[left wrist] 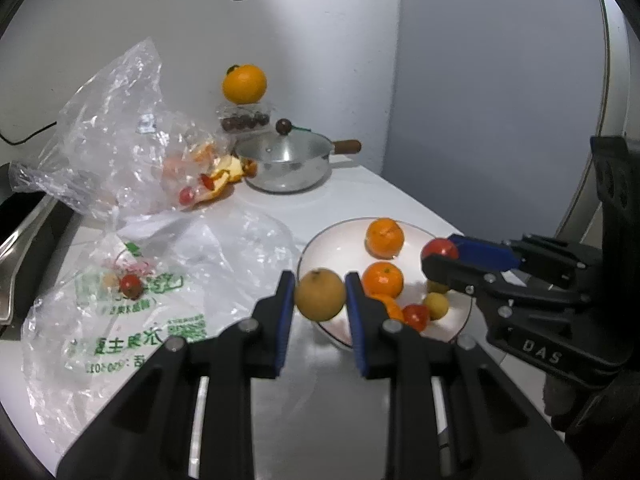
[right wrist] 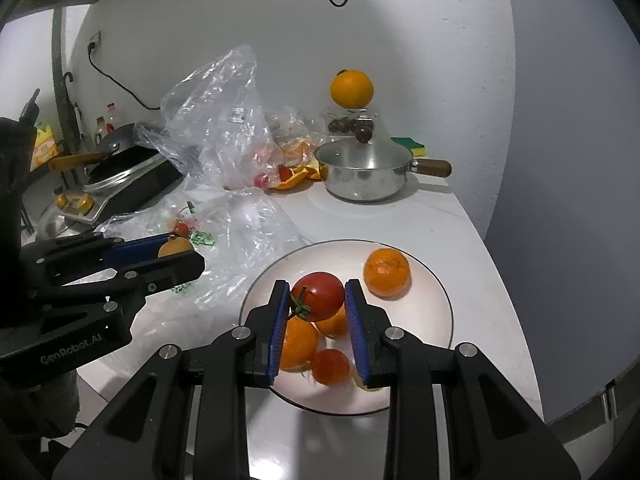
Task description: Organize fruits
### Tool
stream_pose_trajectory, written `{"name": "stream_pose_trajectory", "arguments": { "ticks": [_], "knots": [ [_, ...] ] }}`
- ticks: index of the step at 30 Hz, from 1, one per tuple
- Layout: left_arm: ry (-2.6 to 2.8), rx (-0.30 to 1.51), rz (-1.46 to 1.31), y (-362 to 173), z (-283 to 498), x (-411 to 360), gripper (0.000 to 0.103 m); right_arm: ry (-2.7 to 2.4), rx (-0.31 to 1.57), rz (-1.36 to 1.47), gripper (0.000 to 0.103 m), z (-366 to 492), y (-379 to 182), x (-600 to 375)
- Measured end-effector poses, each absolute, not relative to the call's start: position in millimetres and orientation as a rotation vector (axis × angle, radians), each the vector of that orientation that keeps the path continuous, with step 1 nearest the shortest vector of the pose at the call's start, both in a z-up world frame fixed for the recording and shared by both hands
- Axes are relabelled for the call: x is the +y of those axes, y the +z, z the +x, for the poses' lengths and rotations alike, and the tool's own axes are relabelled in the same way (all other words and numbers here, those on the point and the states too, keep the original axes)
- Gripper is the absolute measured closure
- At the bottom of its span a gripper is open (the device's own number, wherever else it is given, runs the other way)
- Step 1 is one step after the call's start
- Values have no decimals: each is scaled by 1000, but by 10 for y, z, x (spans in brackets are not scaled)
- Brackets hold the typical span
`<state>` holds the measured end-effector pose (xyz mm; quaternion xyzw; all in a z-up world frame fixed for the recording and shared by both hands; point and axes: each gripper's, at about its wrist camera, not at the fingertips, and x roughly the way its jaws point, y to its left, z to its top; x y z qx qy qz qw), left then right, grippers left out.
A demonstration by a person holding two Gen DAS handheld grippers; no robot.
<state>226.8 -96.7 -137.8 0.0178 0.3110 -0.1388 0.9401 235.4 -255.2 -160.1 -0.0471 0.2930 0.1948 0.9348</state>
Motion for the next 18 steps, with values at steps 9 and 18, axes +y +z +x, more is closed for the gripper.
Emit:
{"name": "stream_pose_trajectory", "arguments": {
  "ticks": [9,18],
  "knots": [
    [-299,650,45,-1458,2347,-1089,77,382,608,-82,73,2392,-1662,-2728],
    [-291,681,43,-1563,2509,-1186,77,378,629,-66,73,2536,-1758,-2869]
  ]
}}
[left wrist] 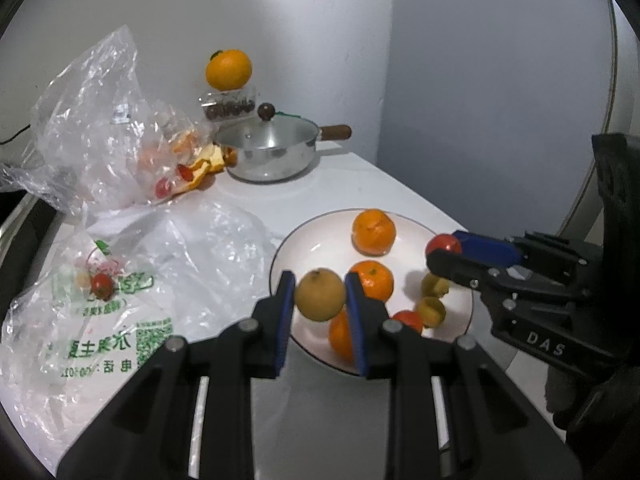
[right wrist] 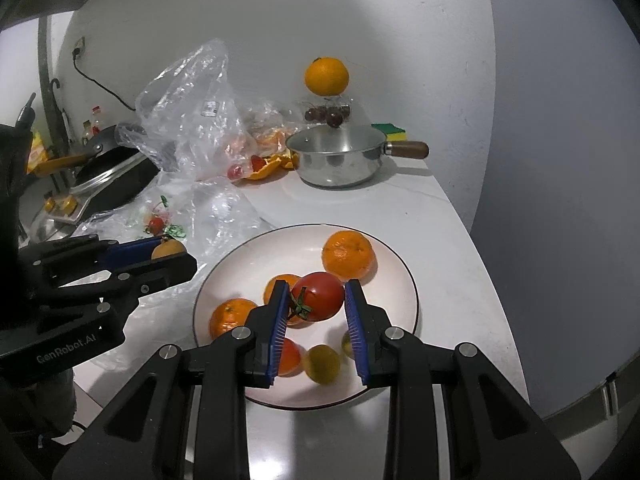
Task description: Organize fruits
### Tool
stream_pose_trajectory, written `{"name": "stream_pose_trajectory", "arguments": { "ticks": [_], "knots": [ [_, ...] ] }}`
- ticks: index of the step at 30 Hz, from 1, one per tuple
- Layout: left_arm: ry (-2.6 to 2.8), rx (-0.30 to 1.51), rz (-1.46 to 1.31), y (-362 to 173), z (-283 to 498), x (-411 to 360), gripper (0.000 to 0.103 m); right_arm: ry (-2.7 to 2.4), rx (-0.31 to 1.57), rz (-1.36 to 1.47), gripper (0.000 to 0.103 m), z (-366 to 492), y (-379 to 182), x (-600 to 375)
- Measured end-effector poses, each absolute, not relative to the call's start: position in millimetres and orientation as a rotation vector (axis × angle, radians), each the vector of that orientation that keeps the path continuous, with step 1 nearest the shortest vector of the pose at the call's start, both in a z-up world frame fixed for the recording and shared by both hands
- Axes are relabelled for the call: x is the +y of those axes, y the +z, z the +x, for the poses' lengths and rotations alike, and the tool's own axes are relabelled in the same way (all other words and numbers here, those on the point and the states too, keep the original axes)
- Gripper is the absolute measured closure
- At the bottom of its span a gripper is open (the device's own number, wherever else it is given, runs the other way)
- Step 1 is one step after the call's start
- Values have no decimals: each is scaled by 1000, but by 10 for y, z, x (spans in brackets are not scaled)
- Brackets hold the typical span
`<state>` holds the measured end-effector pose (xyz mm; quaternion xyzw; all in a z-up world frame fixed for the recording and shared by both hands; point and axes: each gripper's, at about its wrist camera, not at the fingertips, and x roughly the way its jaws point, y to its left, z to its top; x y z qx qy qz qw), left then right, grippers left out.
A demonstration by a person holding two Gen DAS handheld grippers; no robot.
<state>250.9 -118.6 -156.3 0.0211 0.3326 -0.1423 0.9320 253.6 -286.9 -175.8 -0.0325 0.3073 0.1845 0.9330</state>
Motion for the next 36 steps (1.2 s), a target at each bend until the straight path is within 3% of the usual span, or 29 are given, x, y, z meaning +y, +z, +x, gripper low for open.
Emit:
{"name": "stream_pose_trajectory", "arguments": {
  "ticks": [36],
  "knots": [
    [-274,790,19,-1936,2996,-1411,76,414,740,-44,73,2997,-2129,-2969]
  ]
}}
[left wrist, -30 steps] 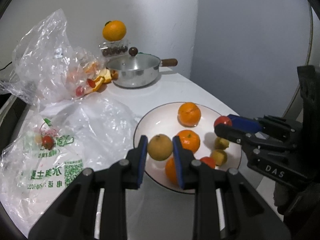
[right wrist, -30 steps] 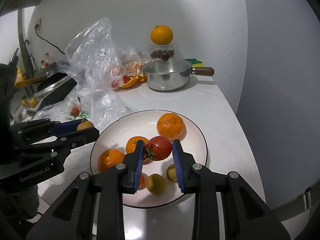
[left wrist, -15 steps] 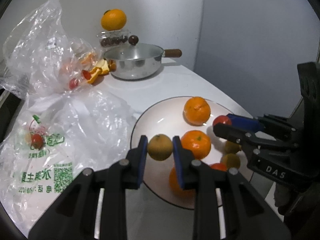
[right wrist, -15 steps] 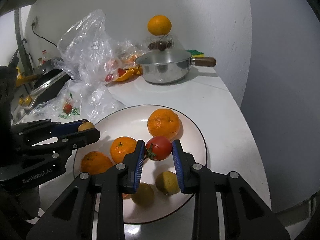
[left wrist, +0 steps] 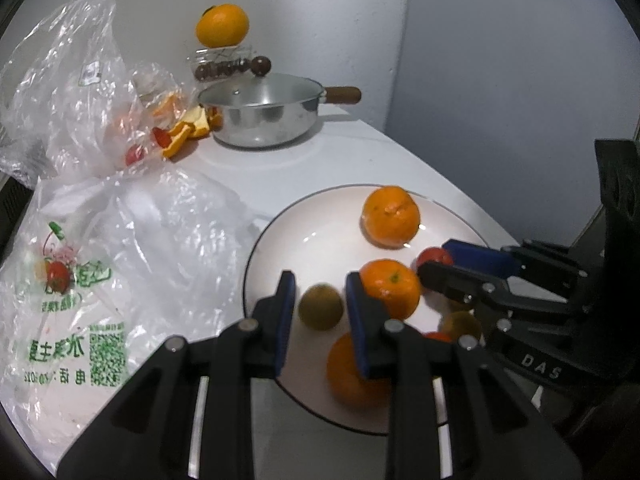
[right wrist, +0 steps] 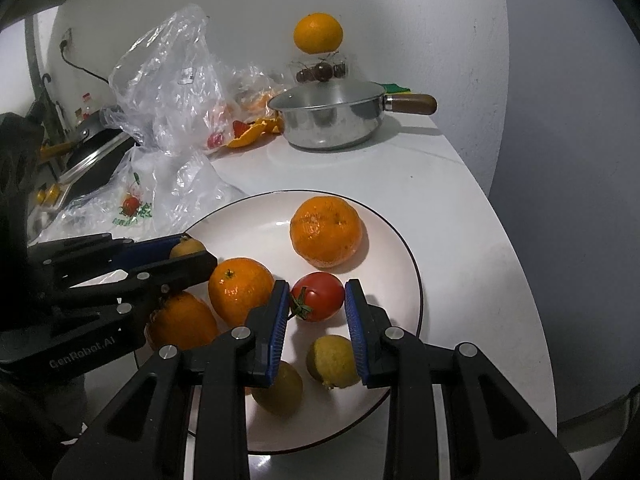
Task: Organize fruits
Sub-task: 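Release the tomato from the right tool while the left tool releases the yellow fruit onto the plate, then move both open tools back over the fruits on the plastic bag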
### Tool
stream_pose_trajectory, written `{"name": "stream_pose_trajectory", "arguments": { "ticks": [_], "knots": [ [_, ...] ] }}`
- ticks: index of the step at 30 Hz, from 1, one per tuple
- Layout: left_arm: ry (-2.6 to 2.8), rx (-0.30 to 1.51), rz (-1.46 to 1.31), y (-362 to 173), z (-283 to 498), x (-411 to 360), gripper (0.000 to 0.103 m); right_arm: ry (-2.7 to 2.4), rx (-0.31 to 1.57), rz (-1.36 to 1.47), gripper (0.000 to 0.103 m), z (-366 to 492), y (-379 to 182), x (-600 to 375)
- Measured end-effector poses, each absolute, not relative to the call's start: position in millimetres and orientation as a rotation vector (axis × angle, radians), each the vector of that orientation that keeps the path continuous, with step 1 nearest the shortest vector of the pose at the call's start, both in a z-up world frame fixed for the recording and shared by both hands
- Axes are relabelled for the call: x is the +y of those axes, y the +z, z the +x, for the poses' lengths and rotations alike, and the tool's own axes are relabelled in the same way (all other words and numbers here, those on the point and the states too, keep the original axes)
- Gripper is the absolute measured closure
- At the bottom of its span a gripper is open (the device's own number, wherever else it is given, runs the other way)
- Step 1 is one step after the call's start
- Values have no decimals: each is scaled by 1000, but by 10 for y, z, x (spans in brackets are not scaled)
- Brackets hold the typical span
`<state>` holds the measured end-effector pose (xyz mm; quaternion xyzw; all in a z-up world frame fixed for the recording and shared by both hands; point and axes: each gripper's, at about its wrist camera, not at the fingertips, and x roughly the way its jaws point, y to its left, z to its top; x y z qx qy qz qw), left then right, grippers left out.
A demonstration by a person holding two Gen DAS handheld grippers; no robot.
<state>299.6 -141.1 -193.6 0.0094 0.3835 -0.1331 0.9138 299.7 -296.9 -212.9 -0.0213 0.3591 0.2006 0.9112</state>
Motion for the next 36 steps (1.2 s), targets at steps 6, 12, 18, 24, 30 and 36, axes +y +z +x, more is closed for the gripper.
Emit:
{"name": "stream_pose_trajectory", "arguments": {
  "ticks": [6,12,18,24,30,36],
  "knots": [
    [-281,782,13,-1889,2961,-1409,74,408,734,-39,73,2969,-2098,-2970],
    [-285,757,12,-1790,2874,-1363,73,392,719,-47,73,2916,-2023,-2956],
    [-291,727,17,-1680,2748,-1290,73,382,693,-60,73,2811,-1900,-2882],
    [-299,691,16,-1576,2620,-1194,73,369,677,-85,73,2712,-1797,-2780],
    [-318,648,0,-1478,2453,-1035,73,367,655,-107,73,2600,-1687,-2632],
    [-303,602,-29,-1382,2310,-807,41,368,641,-125,73,2512,-1593,-2453]
  ]
}}
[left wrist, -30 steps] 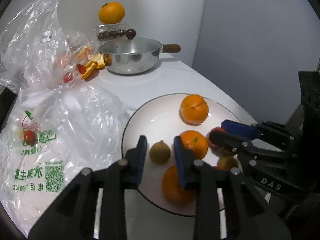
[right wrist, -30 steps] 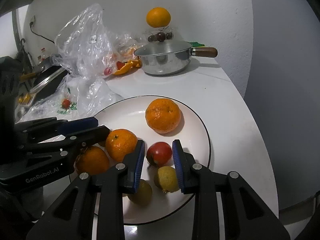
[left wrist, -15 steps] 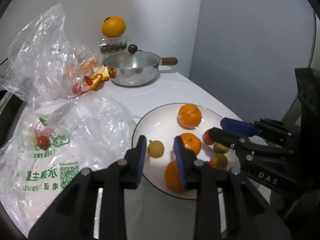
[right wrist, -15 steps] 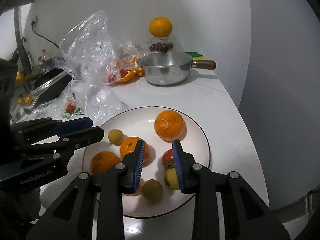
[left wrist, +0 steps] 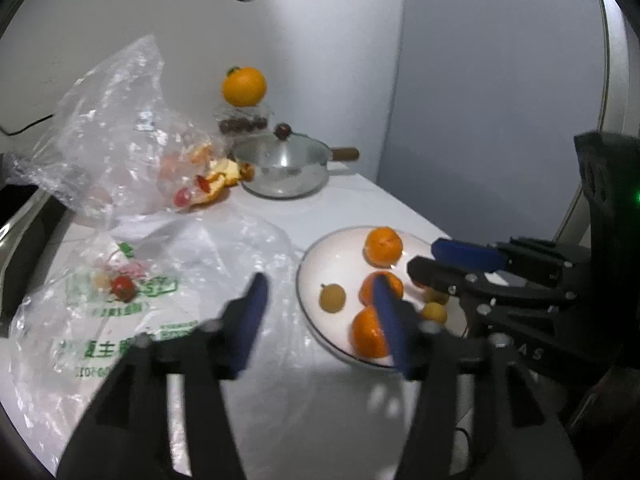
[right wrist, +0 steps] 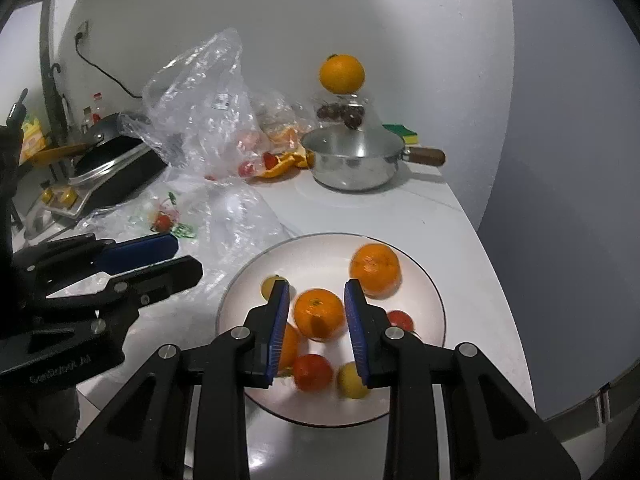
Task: Organize fruits
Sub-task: 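Move both open tools back over the fruits on the plastic bag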
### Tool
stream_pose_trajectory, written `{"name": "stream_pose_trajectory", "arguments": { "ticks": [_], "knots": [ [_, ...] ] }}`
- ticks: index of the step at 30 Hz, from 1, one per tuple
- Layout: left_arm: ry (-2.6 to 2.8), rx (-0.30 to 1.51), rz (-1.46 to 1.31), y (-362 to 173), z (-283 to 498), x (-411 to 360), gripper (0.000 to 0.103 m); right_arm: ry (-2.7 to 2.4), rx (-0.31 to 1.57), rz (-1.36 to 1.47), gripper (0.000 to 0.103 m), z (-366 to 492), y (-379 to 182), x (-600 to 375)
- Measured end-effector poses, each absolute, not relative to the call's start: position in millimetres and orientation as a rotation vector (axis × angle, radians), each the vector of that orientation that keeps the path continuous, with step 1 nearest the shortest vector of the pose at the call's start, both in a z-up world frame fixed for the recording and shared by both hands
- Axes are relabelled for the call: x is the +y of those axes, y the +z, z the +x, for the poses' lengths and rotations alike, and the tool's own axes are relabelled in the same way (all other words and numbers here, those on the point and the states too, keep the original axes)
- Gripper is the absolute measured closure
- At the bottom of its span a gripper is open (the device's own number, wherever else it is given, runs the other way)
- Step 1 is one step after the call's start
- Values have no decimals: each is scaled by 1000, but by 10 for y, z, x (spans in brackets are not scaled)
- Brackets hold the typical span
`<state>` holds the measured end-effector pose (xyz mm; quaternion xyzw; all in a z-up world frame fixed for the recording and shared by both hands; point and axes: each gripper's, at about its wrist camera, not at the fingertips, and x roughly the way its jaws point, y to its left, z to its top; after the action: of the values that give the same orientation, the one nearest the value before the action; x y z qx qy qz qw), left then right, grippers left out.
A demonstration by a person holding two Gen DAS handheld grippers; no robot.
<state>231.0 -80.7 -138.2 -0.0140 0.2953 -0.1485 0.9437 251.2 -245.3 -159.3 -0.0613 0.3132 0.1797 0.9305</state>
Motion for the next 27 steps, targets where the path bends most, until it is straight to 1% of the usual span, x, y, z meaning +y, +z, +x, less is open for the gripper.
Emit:
{"name": "stream_pose_trajectory", "arguments": {
  "ticks": [12,27],
  "knots": [
    [-263,565,-59,-1318,2136,-314,41,375,623,-176,72,2380,-1473,-2013],
    [-152,569,-122,-1457,2019,446,41,473,640,-237,72,2452,-1542,-1264]
  ]
}}
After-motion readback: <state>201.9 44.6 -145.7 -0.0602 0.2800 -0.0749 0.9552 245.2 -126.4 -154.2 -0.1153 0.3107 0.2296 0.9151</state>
